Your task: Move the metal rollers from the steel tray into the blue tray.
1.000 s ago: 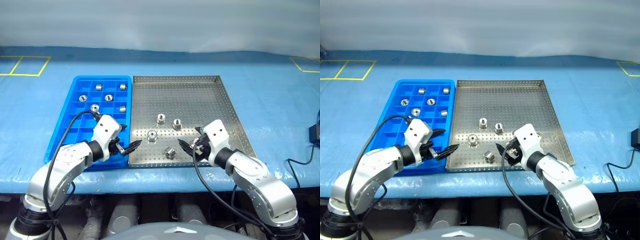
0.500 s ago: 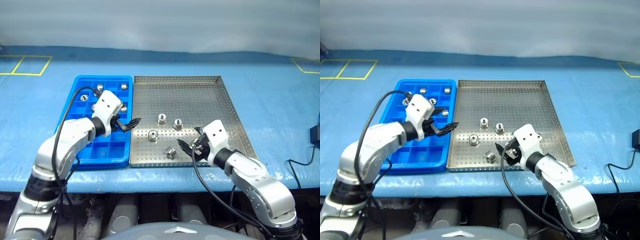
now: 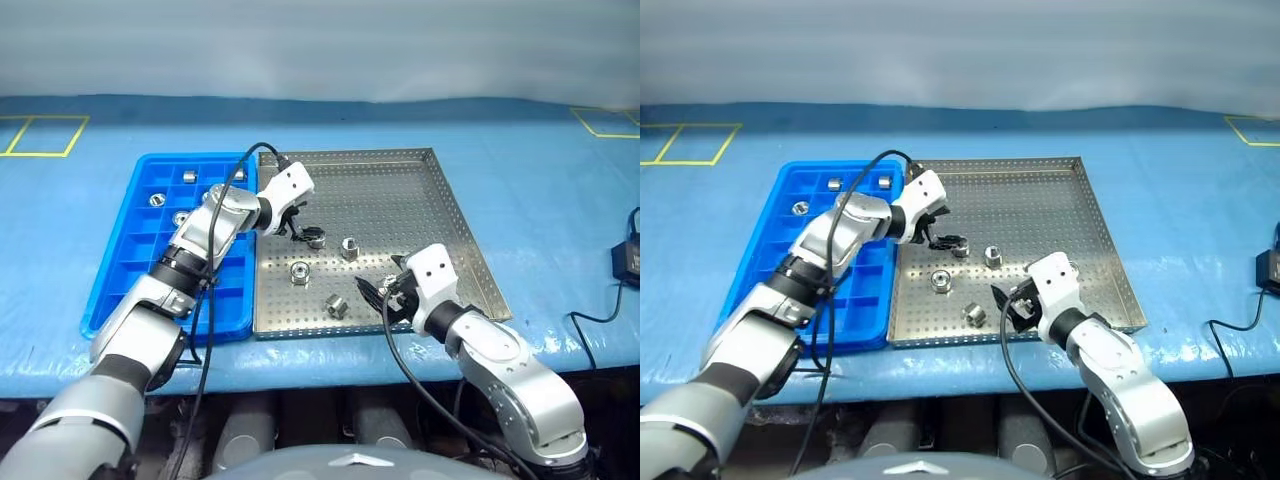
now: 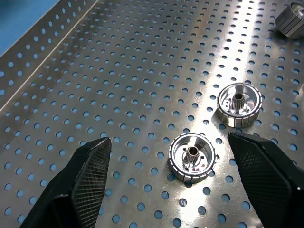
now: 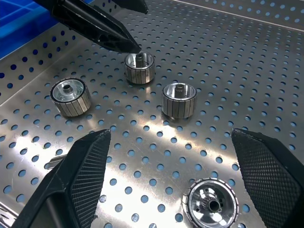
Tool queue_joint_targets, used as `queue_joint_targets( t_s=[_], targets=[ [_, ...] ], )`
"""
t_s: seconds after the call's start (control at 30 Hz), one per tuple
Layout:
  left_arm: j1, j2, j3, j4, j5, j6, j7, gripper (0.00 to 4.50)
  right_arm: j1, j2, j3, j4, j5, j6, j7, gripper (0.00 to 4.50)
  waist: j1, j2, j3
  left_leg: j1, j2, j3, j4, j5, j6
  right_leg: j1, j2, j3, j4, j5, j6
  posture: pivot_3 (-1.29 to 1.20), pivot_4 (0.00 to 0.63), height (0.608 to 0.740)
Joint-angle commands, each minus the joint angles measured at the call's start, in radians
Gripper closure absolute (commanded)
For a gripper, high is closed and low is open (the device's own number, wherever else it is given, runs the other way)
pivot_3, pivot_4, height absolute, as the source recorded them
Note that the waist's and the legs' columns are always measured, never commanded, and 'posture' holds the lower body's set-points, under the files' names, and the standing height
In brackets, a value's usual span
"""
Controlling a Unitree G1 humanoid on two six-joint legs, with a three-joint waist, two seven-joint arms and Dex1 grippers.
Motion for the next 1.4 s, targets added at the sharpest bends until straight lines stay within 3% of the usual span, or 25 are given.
queue_joint_targets(
  t_s=[0.03, 0.27, 0.37, 0.57, 0.7, 0.83, 0.93, 1.07, 1.2, 1.4],
  targets=[
    [-0.035, -0.034, -0.011, 0.070, 0.039, -0.060, -0.056, 0.22, 0.008, 0.008, -0.011, -0.050, -0.006, -0.029, -0.012, 0.24, -0.004, 0.000, 0.000, 0.000, 0.000, 0.000, 0.000, 0.000, 0.000, 0.000, 0.000, 0.001, 0.000, 0.000, 0.000, -0.07, 0.150, 0.740],
    [-0.054, -0.102, -0.037, 0.235, 0.130, -0.122, -0.094, 0.22, 0.001, 0.010, -0.005, -0.045, -0.012, -0.035, -0.014, 0.24, -0.008, 0.000, 0.000, 0.000, 0.000, 0.001, 0.002, -0.001, 0.001, 0.000, 0.000, 0.002, 0.000, 0.000, 0.001, -0.08, 0.150, 0.740],
    [-0.057, -0.122, -0.040, 0.297, 0.181, -0.156, -0.062, 0.78, 0.002, 0.011, -0.004, -0.044, -0.015, -0.036, -0.015, 0.21, -0.005, 0.000, 0.000, 0.000, 0.000, 0.002, 0.003, -0.001, 0.002, 0.001, 0.000, 0.003, 0.000, 0.002, 0.005, -0.09, 0.150, 0.740],
    [-0.047, -0.120, 0.026, 0.259, 0.174, -0.174, -0.053, 2.77, 0.002, 0.011, -0.003, -0.043, -0.017, -0.037, -0.015, 0.21, -0.010, -0.001, 0.000, 0.001, 0.000, 0.003, 0.004, -0.001, 0.003, 0.001, 0.000, 0.005, 0.000, 0.002, 0.005, -0.07, 0.150, 0.740],
    [-0.024, -0.075, 0.135, 0.092, 0.119, -0.099, -0.016, 2.81, -0.016, 0.009, 0.006, -0.032, -0.014, -0.038, -0.006, 0.21, -0.015, 0.000, 0.000, 0.000, 0.000, 0.004, 0.004, -0.001, 0.003, -0.001, 0.000, 0.006, 0.001, 0.004, 0.005, -0.05, 0.150, 0.740],
    [0.066, -0.025, 0.278, -0.200, 0.074, 0.041, 0.090, 2.81, -0.059, 0.015, 0.038, -0.009, -0.013, -0.038, 0.010, 0.21, -0.014, 0.000, 0.000, -0.002, 0.001, 0.003, 0.004, -0.001, 0.003, -0.002, 0.000, 0.006, 0.001, 0.008, 0.005, -0.01, 0.150, 0.740],
    [0.258, -0.037, 0.486, -0.557, 0.111, 0.140, 0.328, 2.81, -0.132, 0.033, 0.099, 0.030, -0.007, -0.044, 0.039, 0.21, -0.014, 0.000, 0.000, -0.001, 0.000, 0.003, 0.003, -0.002, 0.003, -0.001, -0.001, 0.005, 0.000, 0.008, 0.006, 0.05, 0.150, 0.740],
    [0.438, -0.081, 0.592, -0.805, 0.184, 0.215, 0.547, 2.81, -0.209, 0.060, 0.164, 0.078, -0.001, -0.052, 0.078, 0.21, 0.003, 0.000, 0.000, 0.000, 0.001, 0.004, 0.003, -0.001, 0.002, -0.002, -0.001, 0.006, 0.001, 0.008, 0.005, 0.10, 0.150, 0.740],
    [0.567, -0.143, 0.641, -0.918, 0.228, 0.241, 0.694, 2.81, -0.274, 0.074, 0.227, 0.116, 0.002, -0.064, 0.127, 0.21, 0.047, -0.001, 0.000, 0.003, 0.000, 0.002, 0.003, -0.001, 0.002, 0.003, -0.001, 0.004, 0.001, 0.008, 0.005, 0.16, 0.150, 0.740],
    [0.666, -0.182, 0.658, -0.893, 0.250, 0.215, 0.799, 2.81, -0.323, 0.080, 0.266, 0.156, -0.004, -0.083, 0.166, 0.21, 0.082, -0.001, 0.000, 0.008, -0.001, 0.001, 0.004, -0.001, 0.002, 0.010, -0.002, 0.002, -0.001, 0.006, 0.002, 0.19, 0.150, 0.740]
  ],
)
